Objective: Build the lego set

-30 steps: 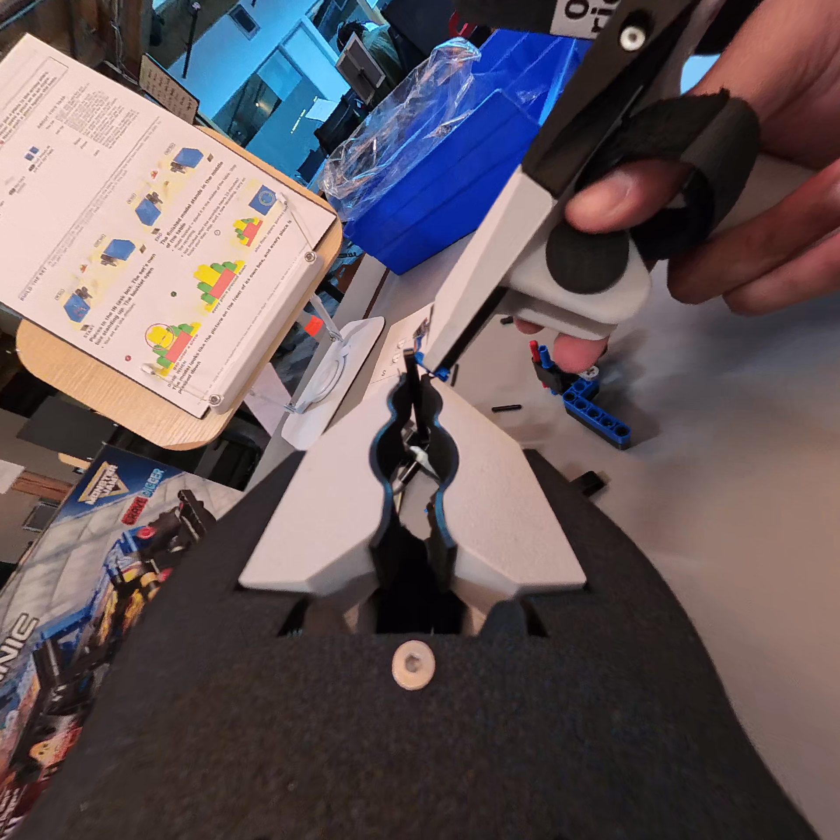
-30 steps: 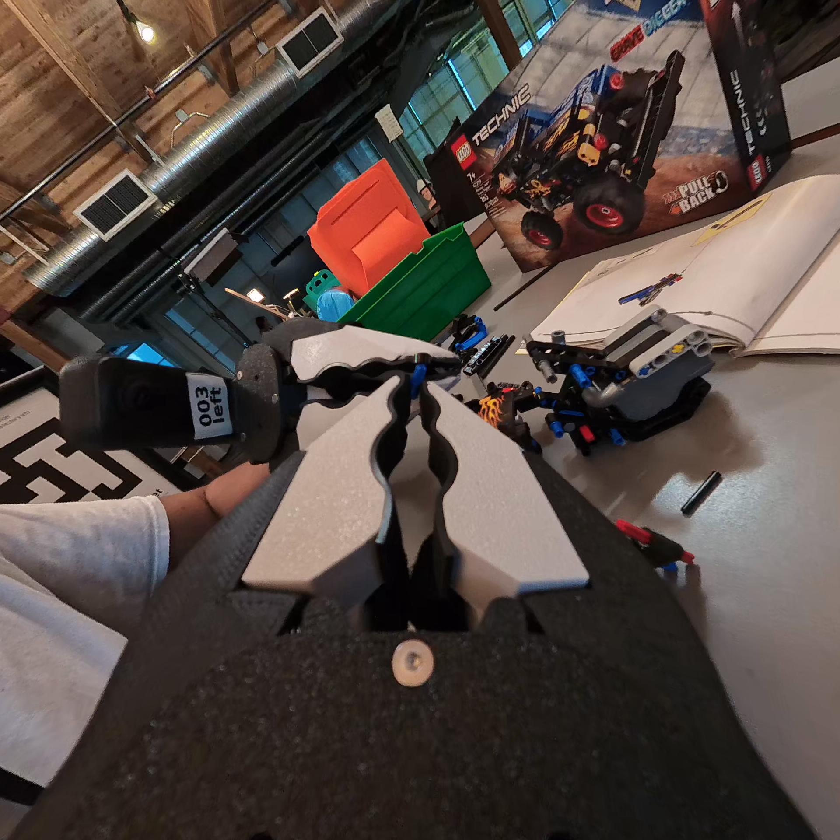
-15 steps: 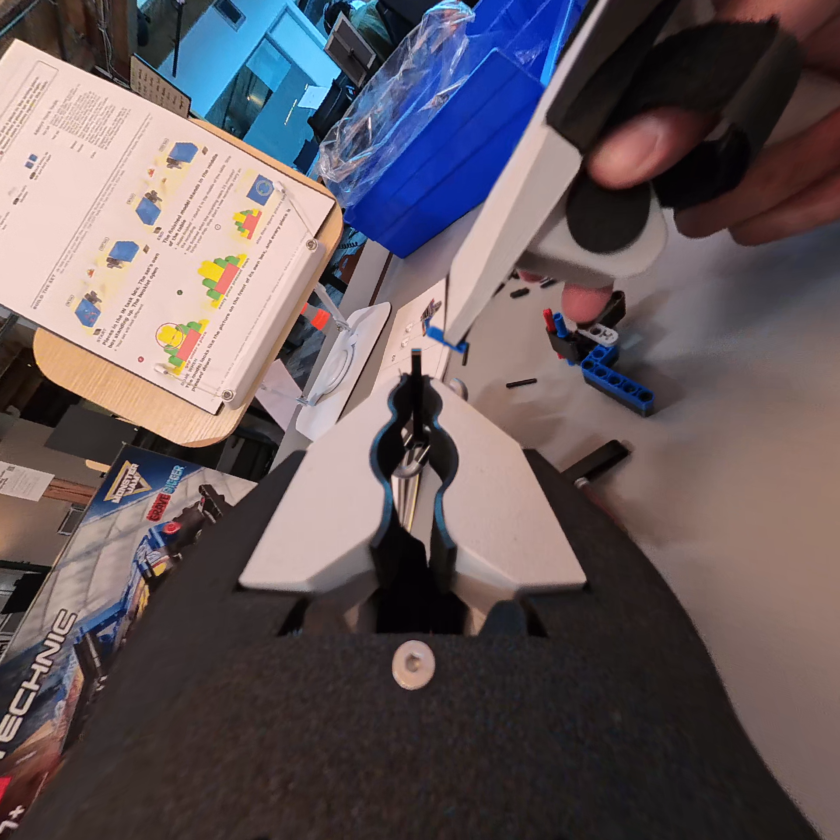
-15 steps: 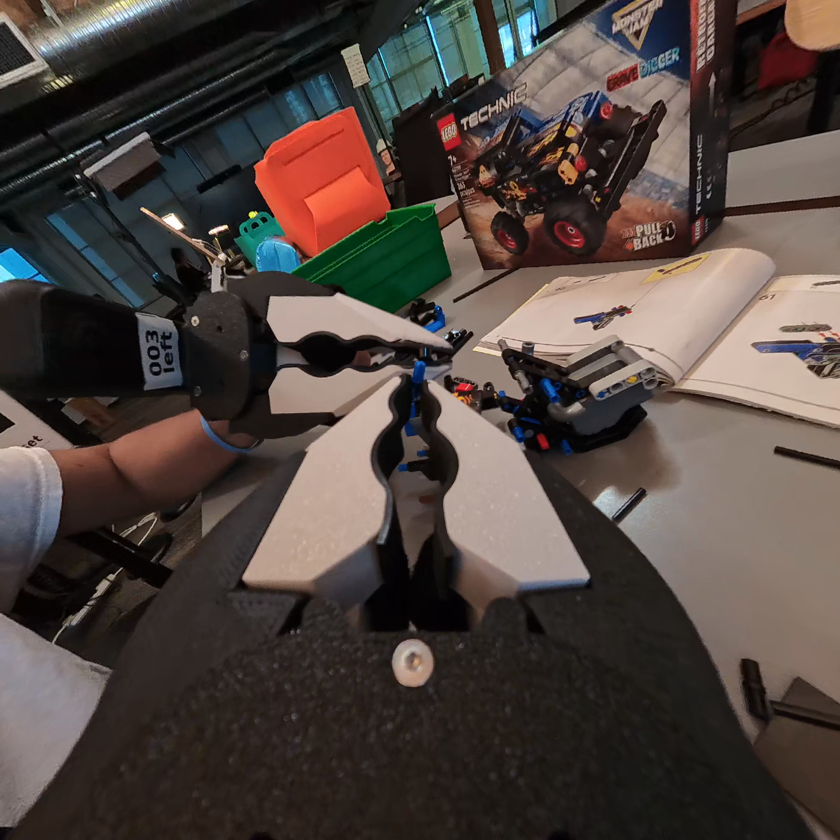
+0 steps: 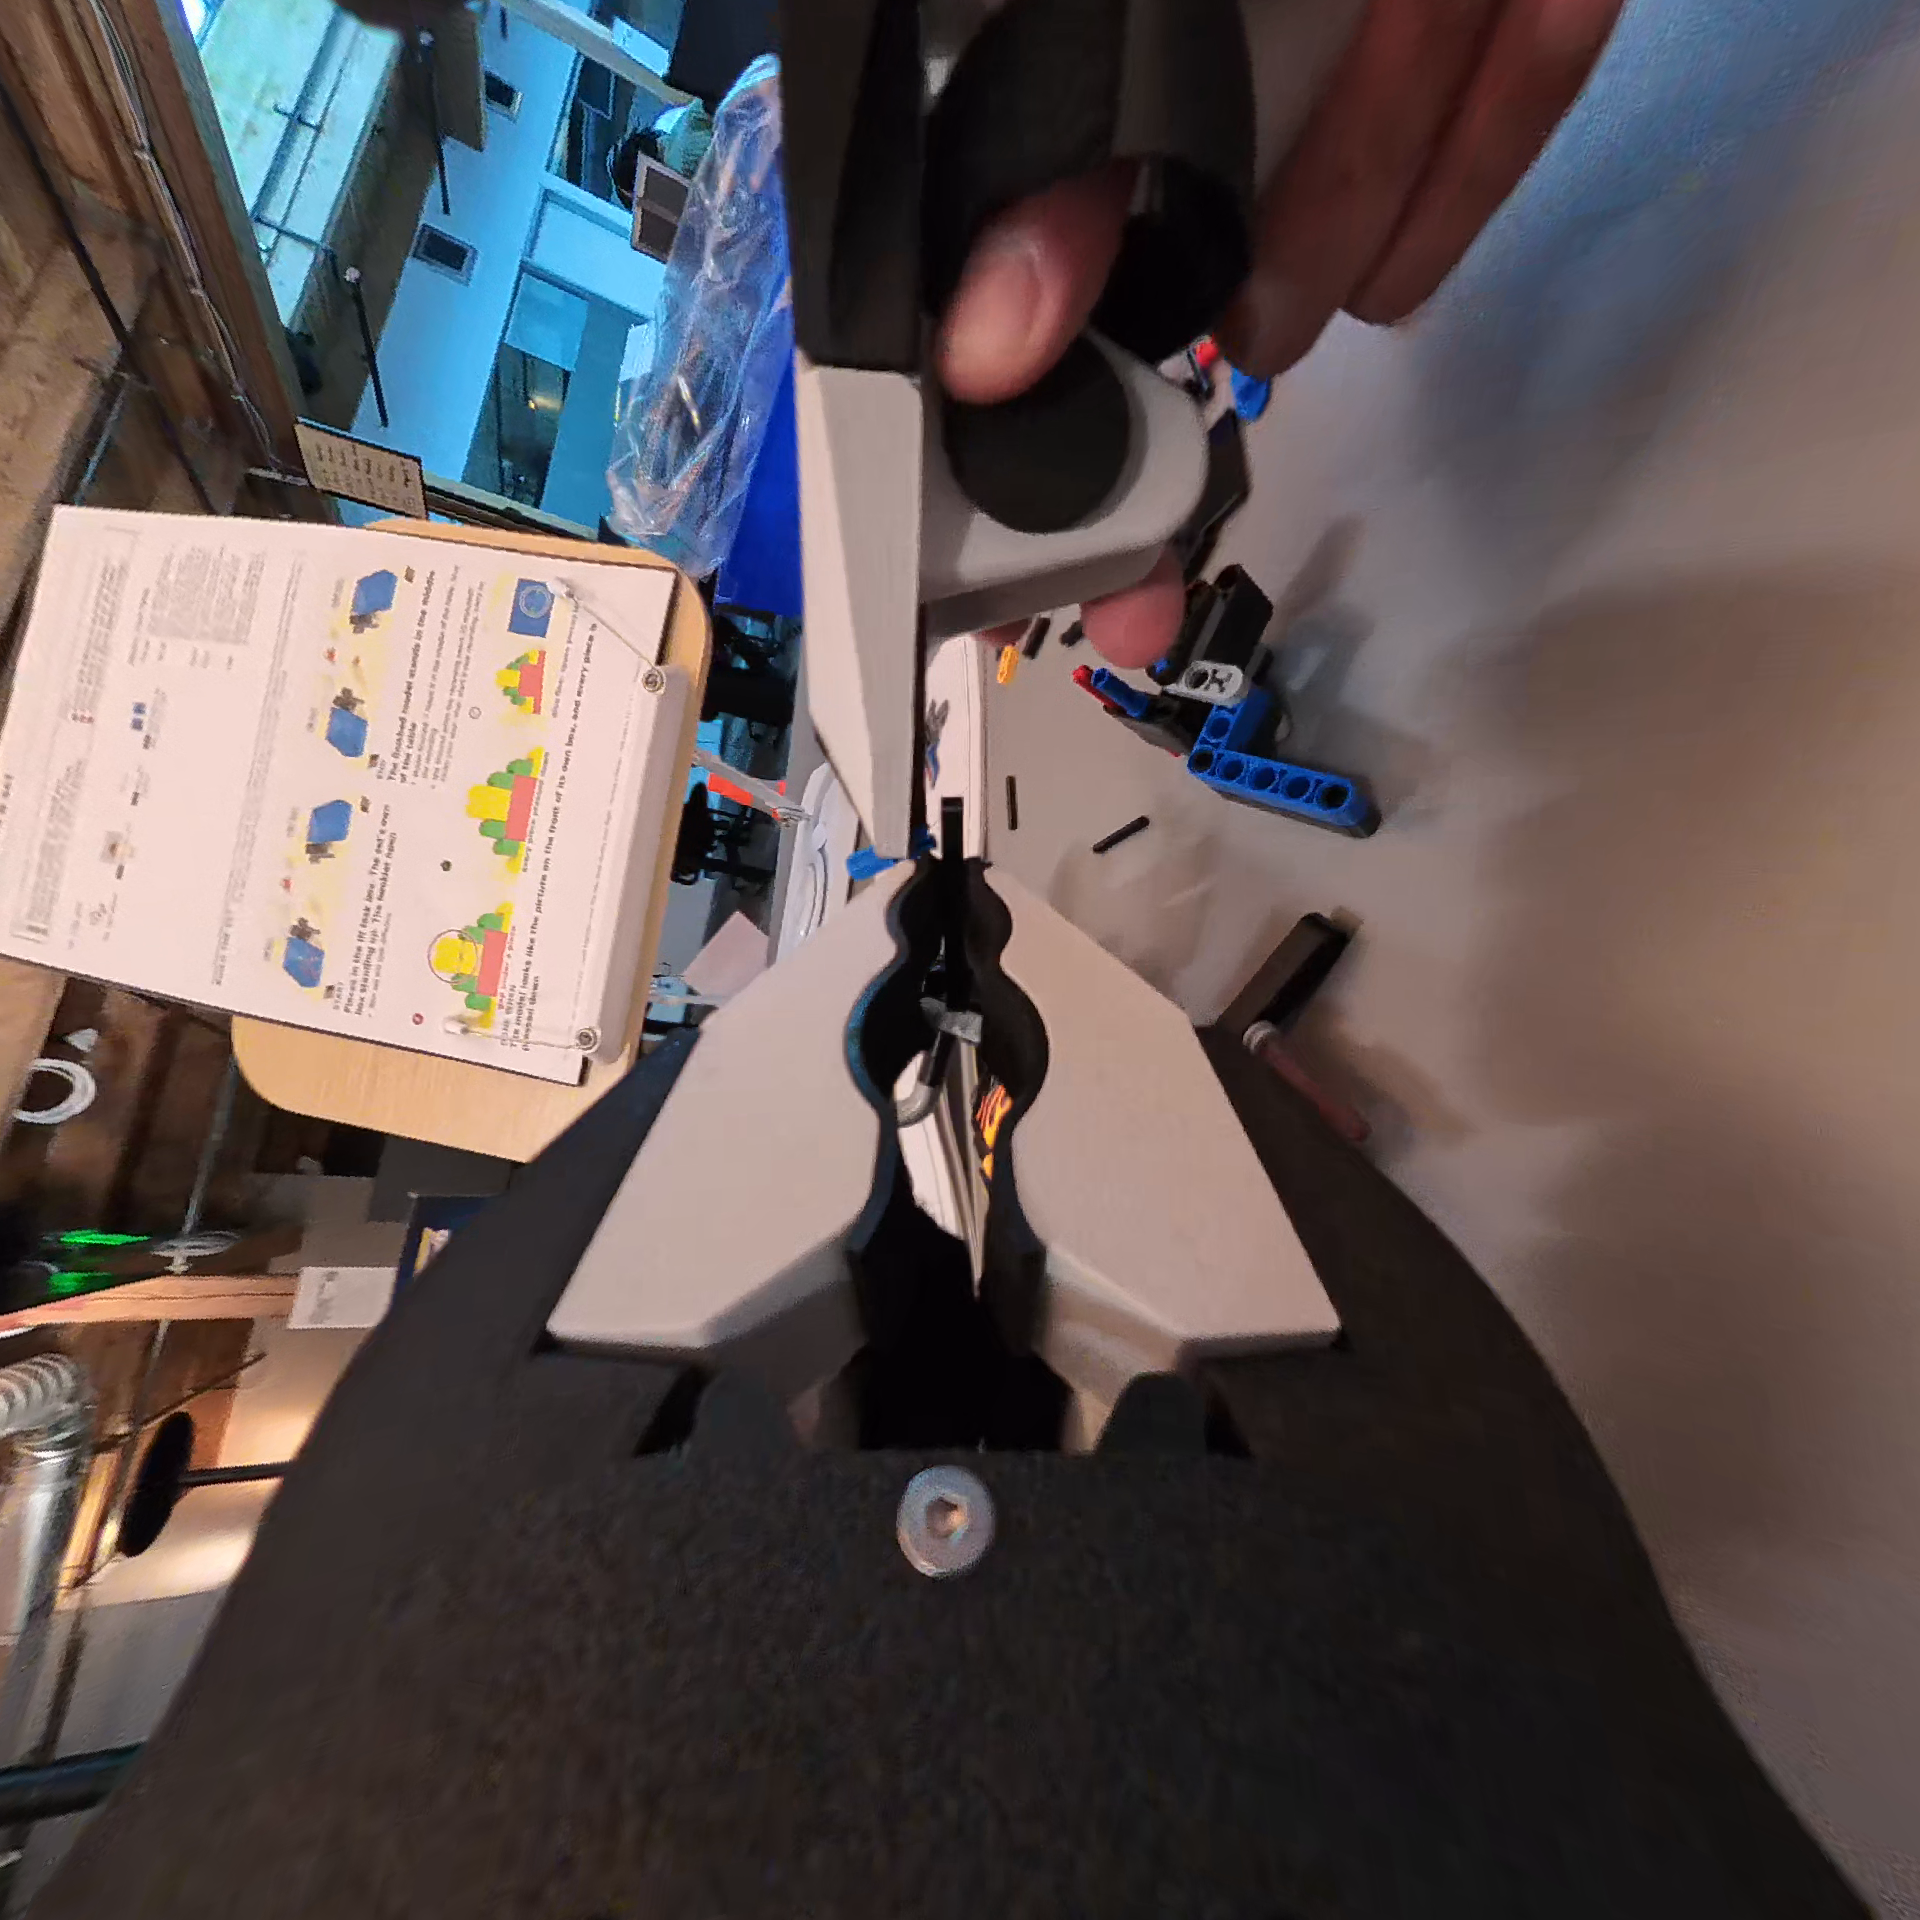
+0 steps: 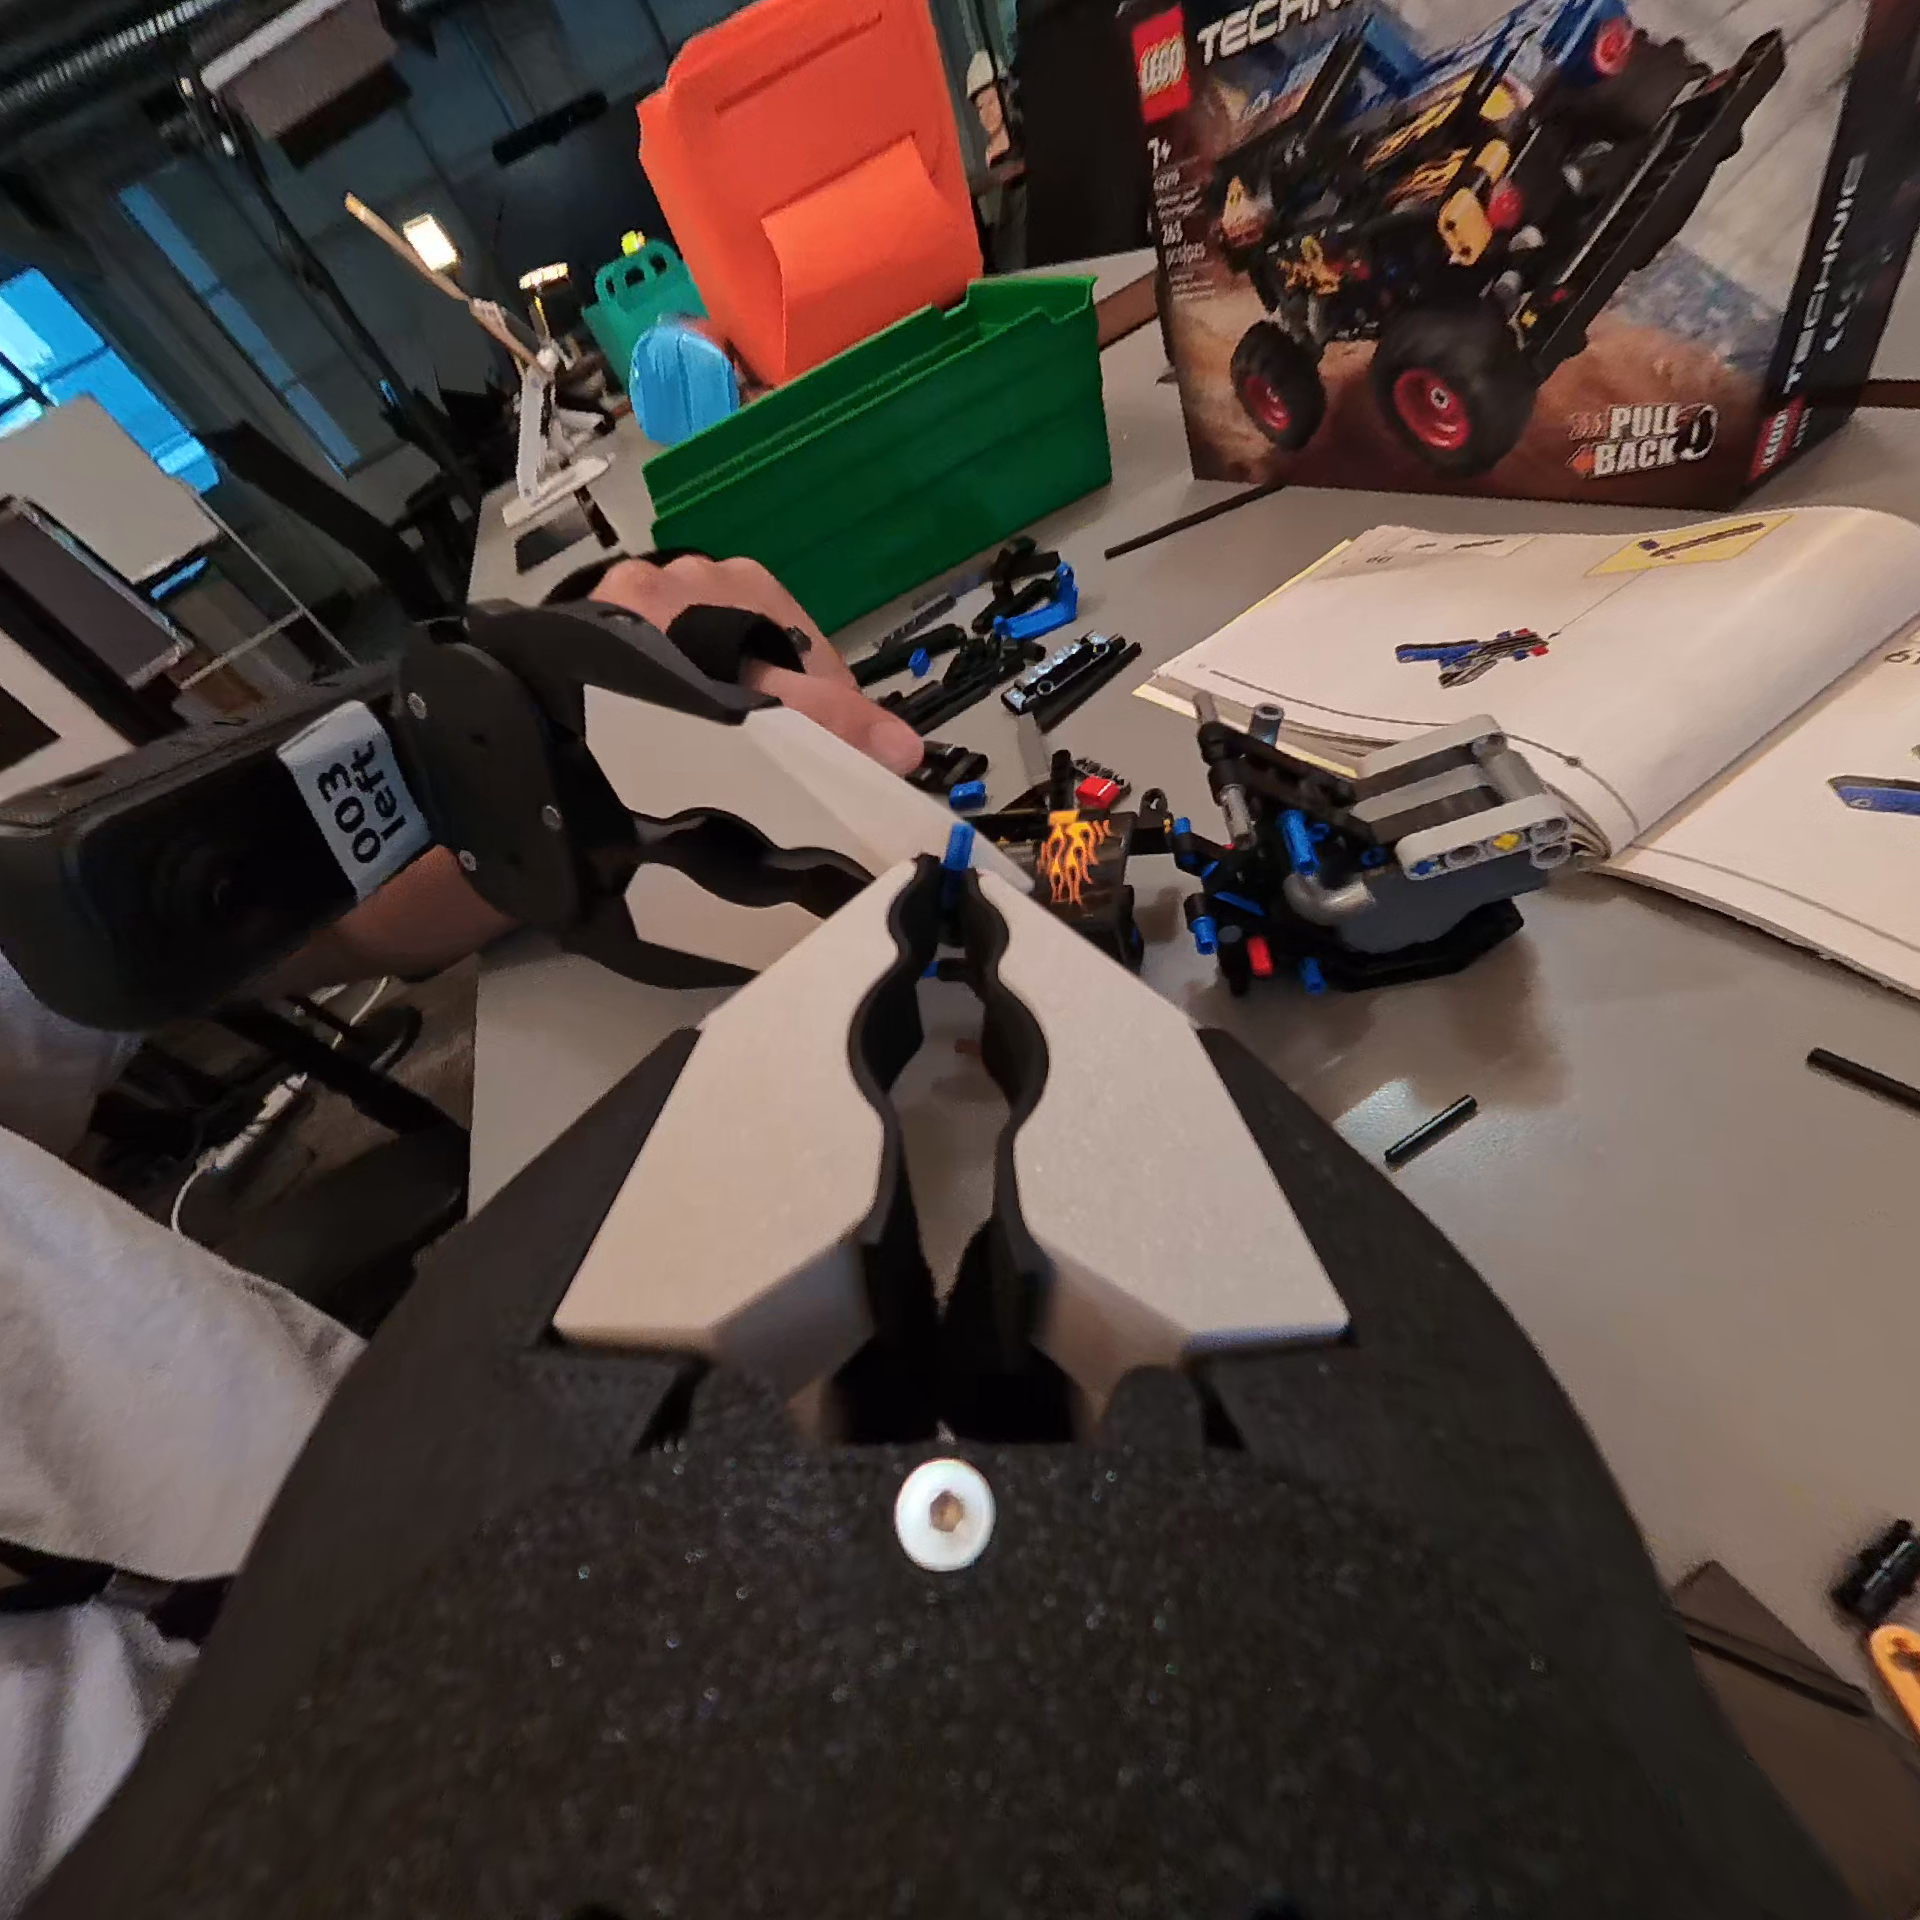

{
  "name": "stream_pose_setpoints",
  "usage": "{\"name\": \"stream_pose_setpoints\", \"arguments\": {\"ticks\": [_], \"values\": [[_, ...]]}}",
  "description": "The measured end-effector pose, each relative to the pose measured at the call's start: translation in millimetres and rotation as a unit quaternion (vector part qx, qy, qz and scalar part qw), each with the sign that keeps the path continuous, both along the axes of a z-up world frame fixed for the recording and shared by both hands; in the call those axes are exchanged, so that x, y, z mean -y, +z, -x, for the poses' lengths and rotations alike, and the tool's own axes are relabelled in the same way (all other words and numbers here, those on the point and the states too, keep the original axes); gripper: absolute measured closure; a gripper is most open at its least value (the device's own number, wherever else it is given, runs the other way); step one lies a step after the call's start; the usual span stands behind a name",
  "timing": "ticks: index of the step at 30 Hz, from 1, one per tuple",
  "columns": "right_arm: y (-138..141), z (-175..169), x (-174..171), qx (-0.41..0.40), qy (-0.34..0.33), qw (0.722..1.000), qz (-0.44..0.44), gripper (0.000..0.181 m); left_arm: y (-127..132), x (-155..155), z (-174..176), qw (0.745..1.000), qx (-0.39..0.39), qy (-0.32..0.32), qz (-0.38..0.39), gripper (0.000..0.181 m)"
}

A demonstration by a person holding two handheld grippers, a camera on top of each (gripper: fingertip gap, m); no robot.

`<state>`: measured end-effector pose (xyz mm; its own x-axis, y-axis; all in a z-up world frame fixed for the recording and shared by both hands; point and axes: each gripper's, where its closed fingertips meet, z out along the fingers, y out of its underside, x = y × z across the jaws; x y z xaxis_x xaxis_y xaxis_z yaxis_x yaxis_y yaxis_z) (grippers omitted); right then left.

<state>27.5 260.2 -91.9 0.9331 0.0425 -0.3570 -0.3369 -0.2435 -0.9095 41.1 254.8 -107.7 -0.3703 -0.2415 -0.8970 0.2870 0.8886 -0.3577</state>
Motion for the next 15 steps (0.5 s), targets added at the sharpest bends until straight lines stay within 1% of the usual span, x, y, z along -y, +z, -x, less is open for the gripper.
{"name": "stream_pose_setpoints", "arguments": {"ticks": [7, 11, 15], "values": [[-5.1, 3.3, 0.5, 0.023, 0.031, 0.999, 0.036, 0.178, -5.8, -0.5, 0.4, 0.999, 0.019, 0.003, -0.051, 0.181], [-11.1, 5.1, 1.9, 0.013, 0.059, 0.996, 0.067, 0.178, -10.0, -0.9, -0.2, 0.996, 0.037, 0.007, -0.085, 0.181], [-8.7, 4.9, 1.7, 0.012, 0.065, 0.996, 0.065, 0.179, -7.0, -0.8, -0.3, 0.996, 0.039, 0.008, -0.076, 0.181]]}}
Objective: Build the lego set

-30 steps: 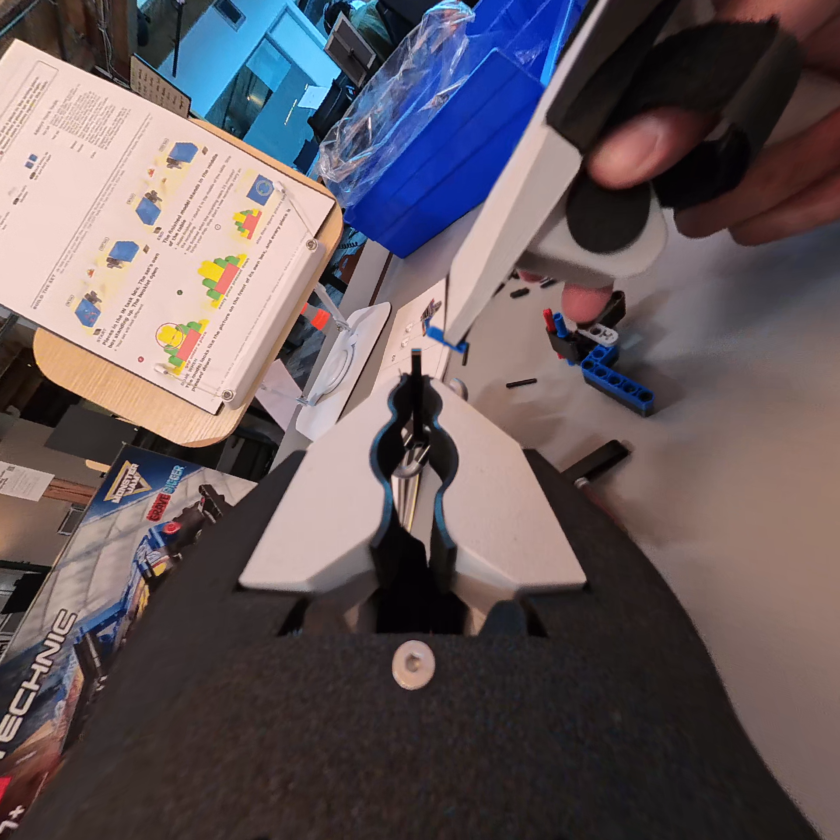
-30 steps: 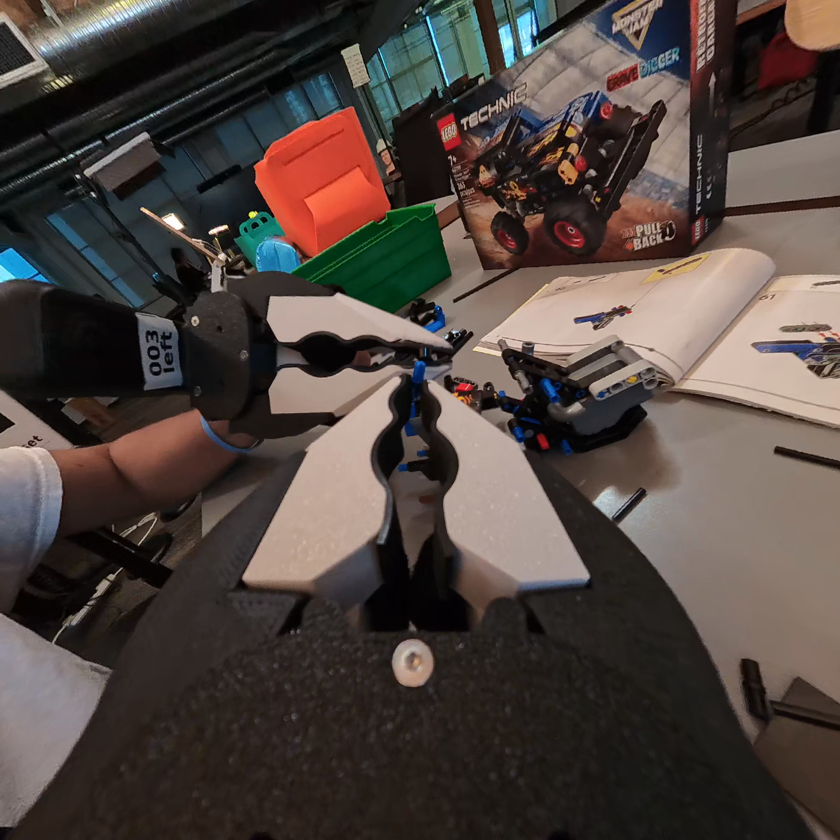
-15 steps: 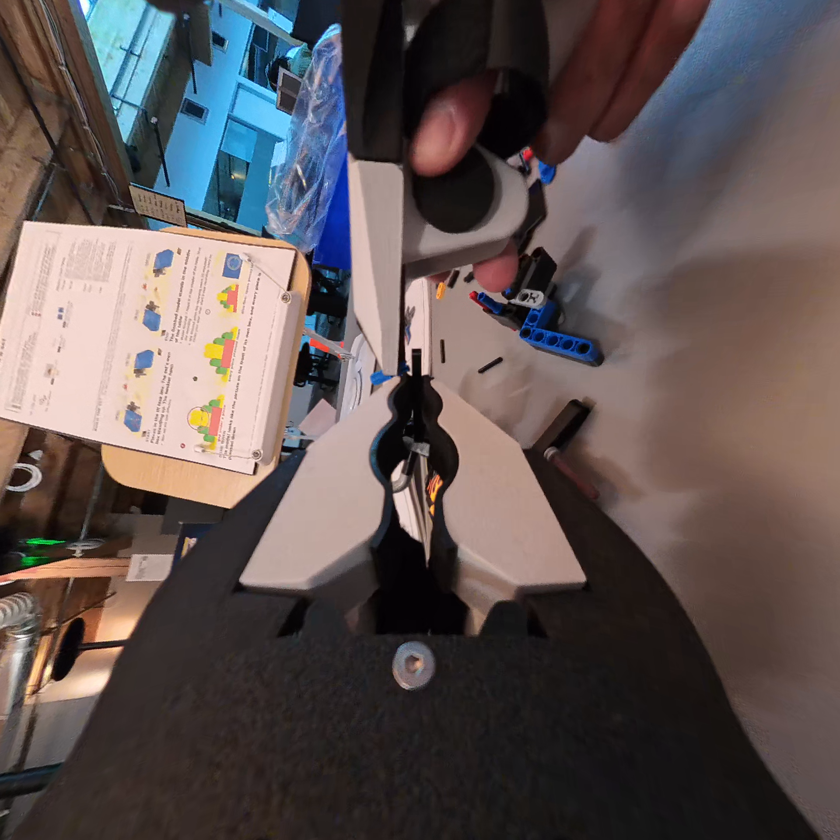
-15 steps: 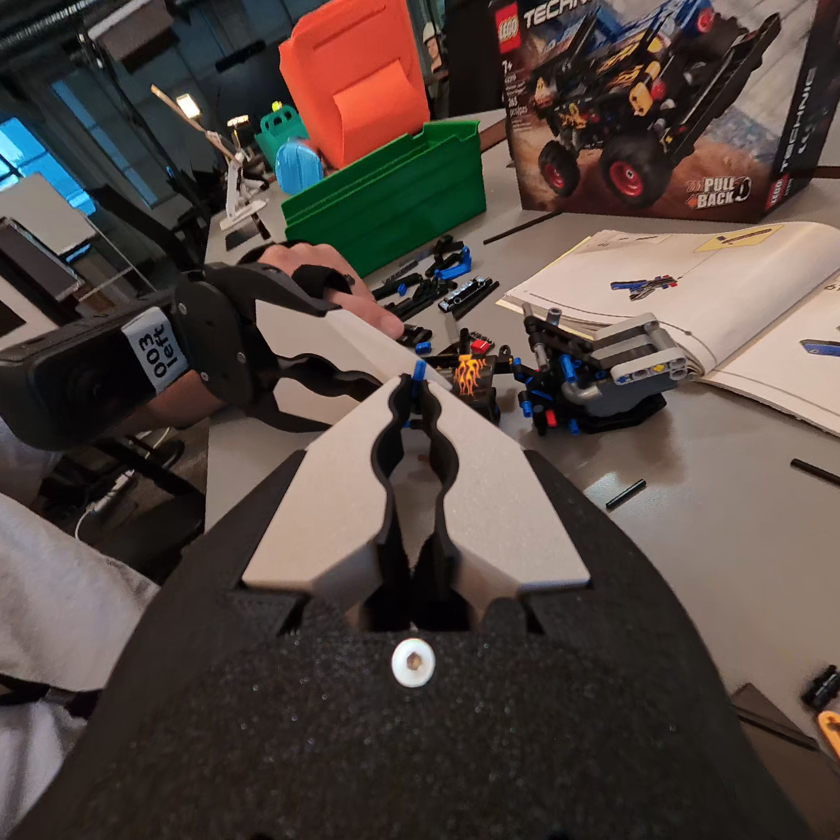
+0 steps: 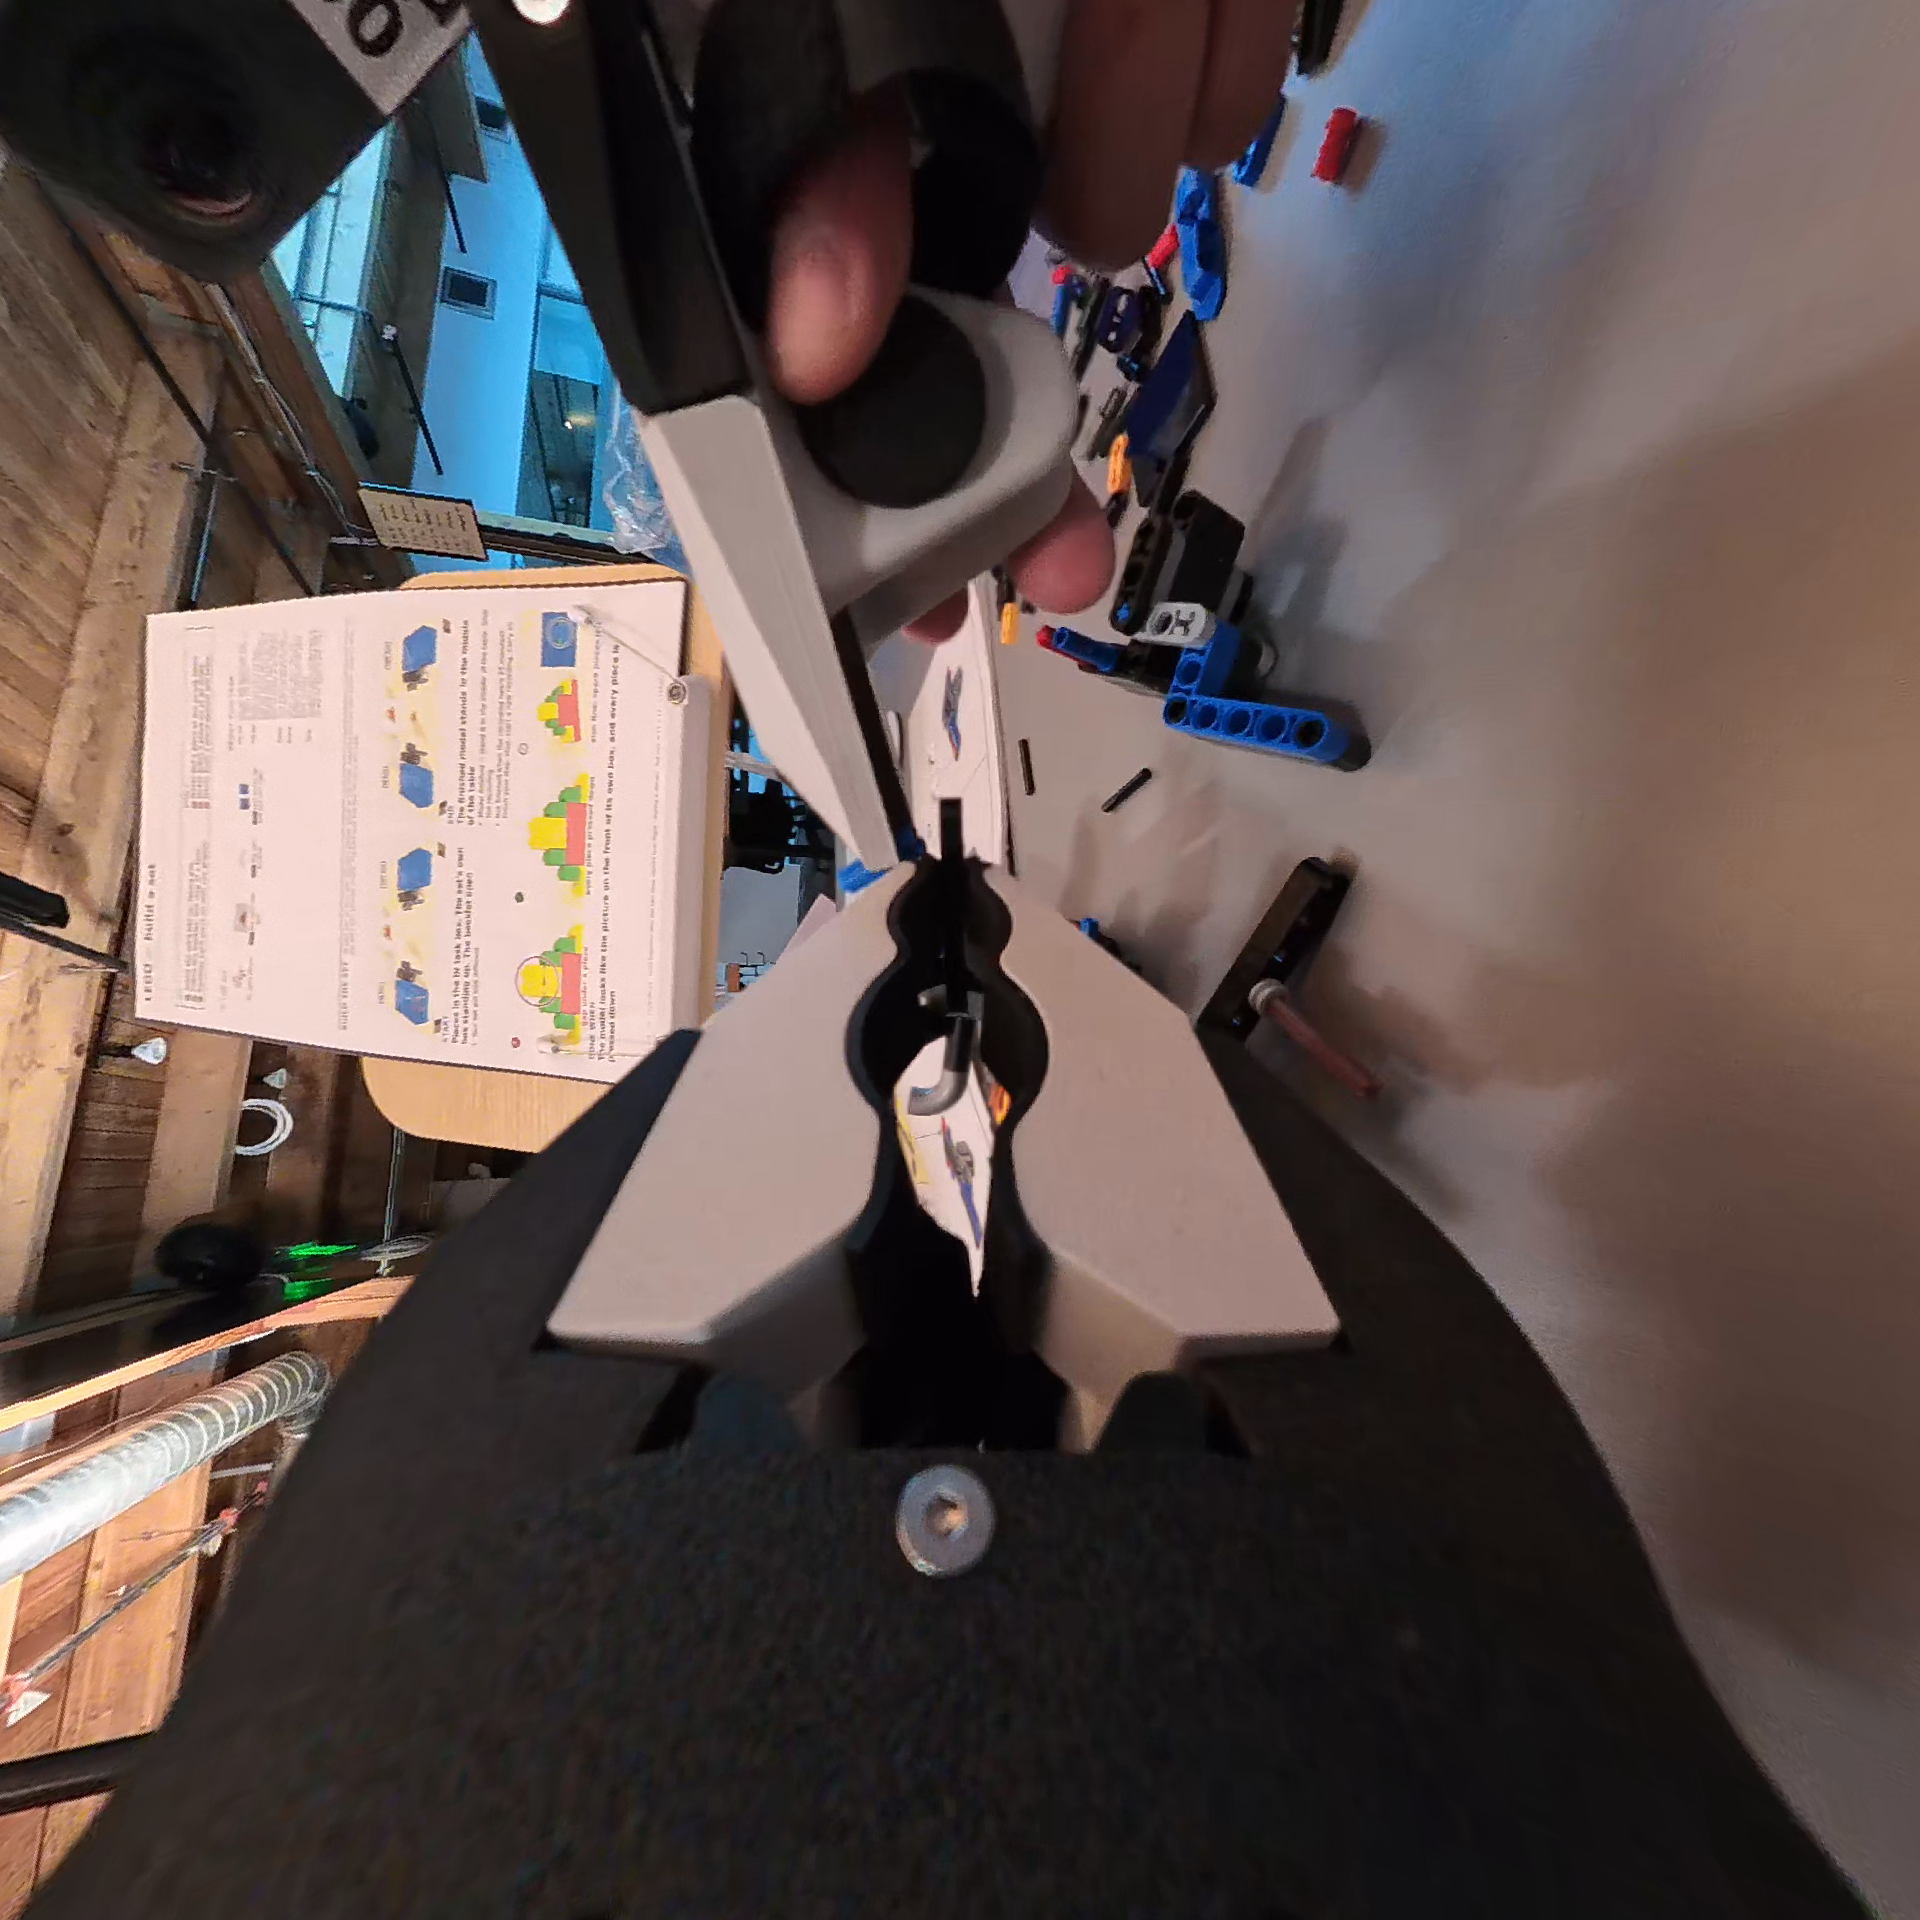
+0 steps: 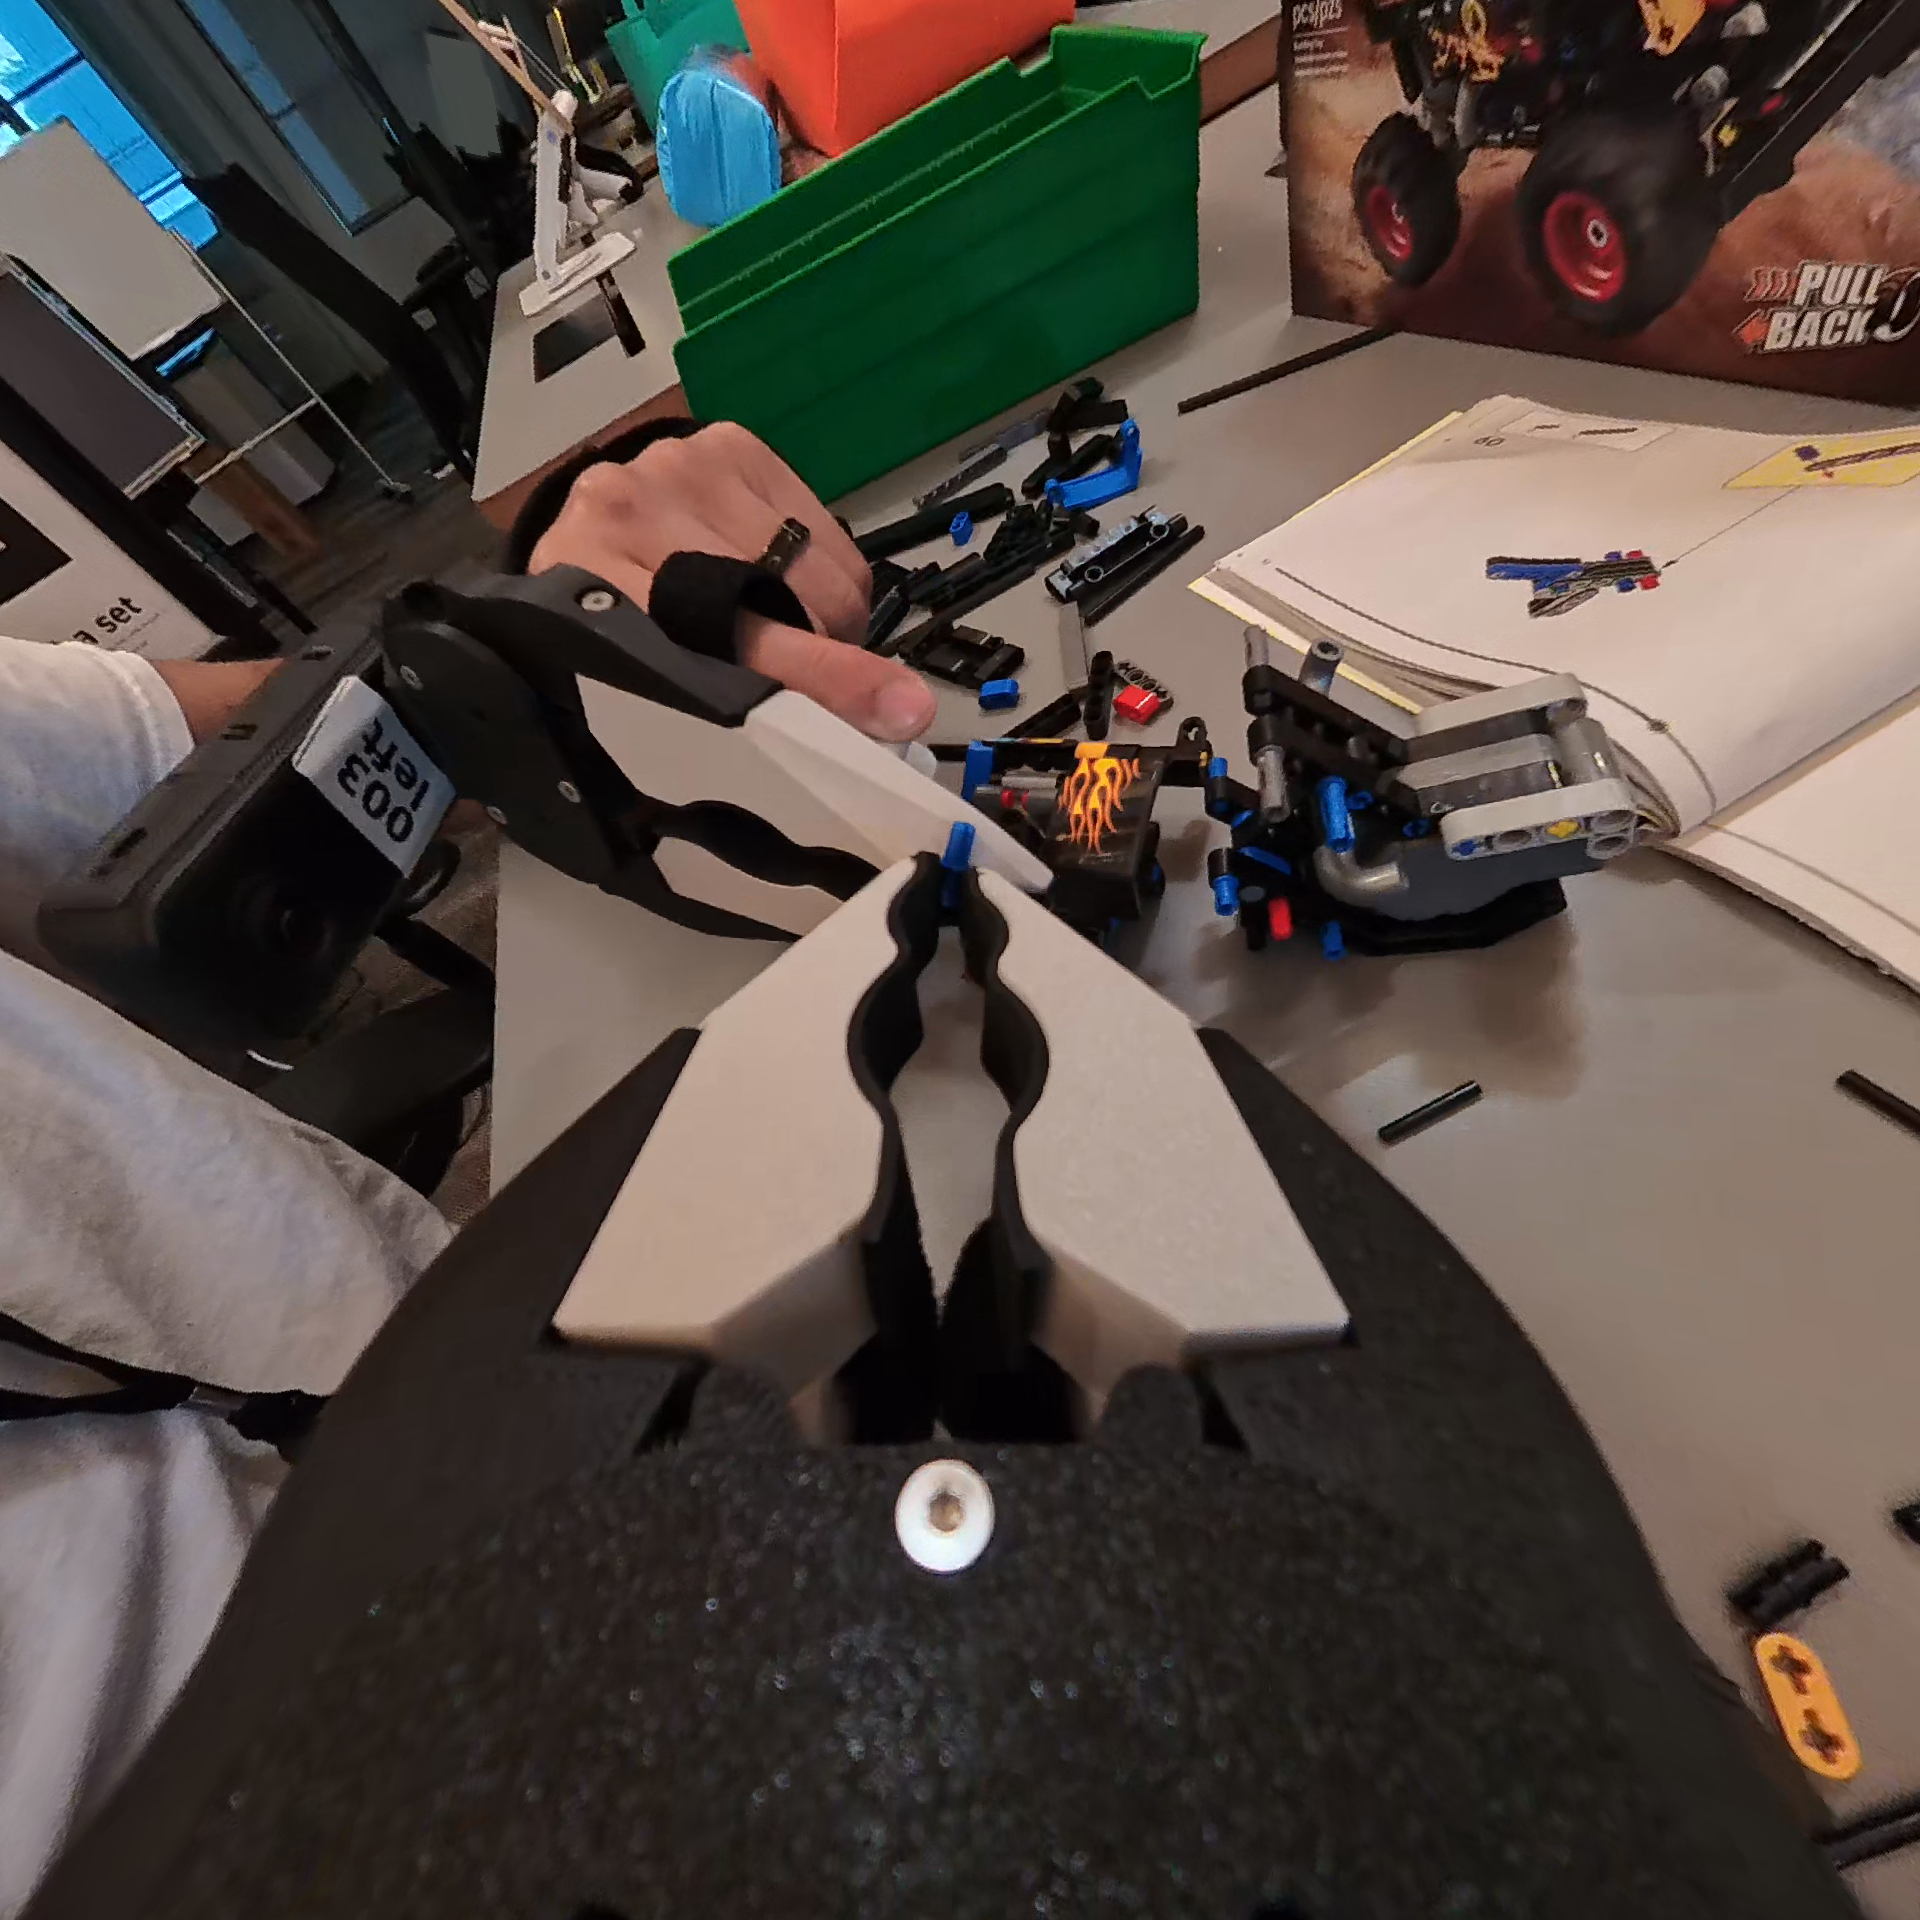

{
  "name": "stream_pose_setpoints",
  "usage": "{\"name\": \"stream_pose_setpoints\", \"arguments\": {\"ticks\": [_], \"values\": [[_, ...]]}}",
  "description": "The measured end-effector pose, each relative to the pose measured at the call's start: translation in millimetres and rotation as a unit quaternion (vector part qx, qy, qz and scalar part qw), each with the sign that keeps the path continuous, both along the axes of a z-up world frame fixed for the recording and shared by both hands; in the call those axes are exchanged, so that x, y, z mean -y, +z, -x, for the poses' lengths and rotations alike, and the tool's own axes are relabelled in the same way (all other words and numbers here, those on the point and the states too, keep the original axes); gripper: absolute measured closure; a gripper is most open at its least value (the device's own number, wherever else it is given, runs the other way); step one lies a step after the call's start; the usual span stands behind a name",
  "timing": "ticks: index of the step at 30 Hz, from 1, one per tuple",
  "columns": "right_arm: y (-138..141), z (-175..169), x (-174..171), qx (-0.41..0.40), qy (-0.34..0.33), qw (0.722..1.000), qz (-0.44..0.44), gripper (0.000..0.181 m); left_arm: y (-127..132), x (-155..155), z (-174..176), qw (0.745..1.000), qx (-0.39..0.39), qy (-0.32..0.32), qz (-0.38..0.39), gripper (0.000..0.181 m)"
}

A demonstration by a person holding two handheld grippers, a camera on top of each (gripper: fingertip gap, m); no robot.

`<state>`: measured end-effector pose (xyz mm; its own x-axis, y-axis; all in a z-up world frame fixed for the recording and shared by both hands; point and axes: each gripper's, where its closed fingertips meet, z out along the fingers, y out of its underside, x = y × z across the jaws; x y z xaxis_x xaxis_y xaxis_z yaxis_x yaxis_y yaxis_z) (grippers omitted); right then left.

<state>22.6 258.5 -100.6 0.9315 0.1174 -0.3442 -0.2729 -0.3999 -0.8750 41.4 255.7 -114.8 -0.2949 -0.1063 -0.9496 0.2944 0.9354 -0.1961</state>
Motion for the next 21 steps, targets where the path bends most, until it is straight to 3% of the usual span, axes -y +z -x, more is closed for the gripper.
{"name": "stream_pose_setpoints", "arguments": {"ticks": [3, 8, 12, 21], "values": [[6.7, -1.9, 0.3, -0.012, -0.009, 1.000, -0.025, 0.179, 7.3, 1.3, 0.1, 1.000, -0.002, -0.004, 0.031, 0.180], [19.1, -15.5, 14.5, -0.003, -0.052, 0.996, -0.074, 0.179, 23.4, -9.5, -7.1, 0.986, -0.054, 0.013, 0.155, 0.180], [6.4, -7.0, 10.9, -0.024, -0.052, 0.996, -0.075, 0.179, 28.4, -4.0, -5.6, 0.963, -0.115, 0.003, 0.243, 0.180], [6.1, -3.5, 6.6, -0.041, -0.053, 0.994, -0.083, 0.179, 18.1, 1.5, -3.9, 0.967, -0.128, 0.002, 0.219, 0.180]]}}
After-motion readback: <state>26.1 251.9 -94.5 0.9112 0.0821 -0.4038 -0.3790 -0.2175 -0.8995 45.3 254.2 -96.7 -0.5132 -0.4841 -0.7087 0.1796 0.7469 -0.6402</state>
